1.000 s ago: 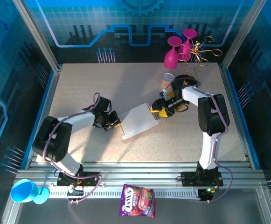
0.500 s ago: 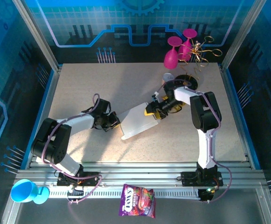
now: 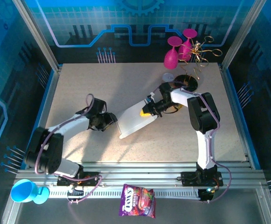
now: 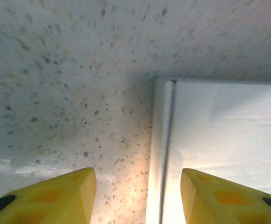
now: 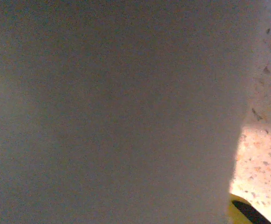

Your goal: Fold the paper box

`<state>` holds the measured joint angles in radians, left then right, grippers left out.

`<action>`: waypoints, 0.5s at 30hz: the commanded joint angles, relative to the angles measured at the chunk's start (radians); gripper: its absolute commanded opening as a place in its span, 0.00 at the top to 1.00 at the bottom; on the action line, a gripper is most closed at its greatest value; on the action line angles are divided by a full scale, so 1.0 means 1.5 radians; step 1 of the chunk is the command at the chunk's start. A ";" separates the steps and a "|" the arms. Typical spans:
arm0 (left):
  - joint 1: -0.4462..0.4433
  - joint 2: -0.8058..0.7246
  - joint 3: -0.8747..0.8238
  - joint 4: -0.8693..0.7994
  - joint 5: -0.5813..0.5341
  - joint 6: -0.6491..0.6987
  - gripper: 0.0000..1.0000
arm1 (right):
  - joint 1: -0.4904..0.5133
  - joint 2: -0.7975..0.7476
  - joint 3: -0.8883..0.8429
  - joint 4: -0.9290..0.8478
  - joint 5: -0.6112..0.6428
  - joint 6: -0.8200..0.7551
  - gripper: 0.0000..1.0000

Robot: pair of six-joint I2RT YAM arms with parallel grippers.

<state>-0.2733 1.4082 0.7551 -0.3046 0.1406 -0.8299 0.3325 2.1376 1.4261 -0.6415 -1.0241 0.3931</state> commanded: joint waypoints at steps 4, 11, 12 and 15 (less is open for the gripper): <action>0.067 -0.124 0.076 -0.047 -0.001 -0.052 0.28 | -0.016 -0.078 -0.071 0.103 -0.017 0.281 0.71; 0.104 -0.100 0.052 -0.062 0.125 -0.178 0.27 | -0.020 -0.158 -0.172 0.294 -0.032 0.630 0.69; 0.105 -0.089 0.052 -0.061 0.130 -0.188 0.26 | -0.020 -0.164 -0.186 0.330 -0.035 0.671 0.69; 0.107 -0.062 0.049 -0.030 0.145 -0.207 0.25 | -0.019 -0.175 -0.215 0.413 -0.044 0.775 0.69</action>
<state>-0.1230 1.2850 0.8478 -0.3466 0.2855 -1.0718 0.3065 1.9049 1.1351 -0.2070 -1.0451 1.2797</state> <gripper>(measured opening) 0.747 0.310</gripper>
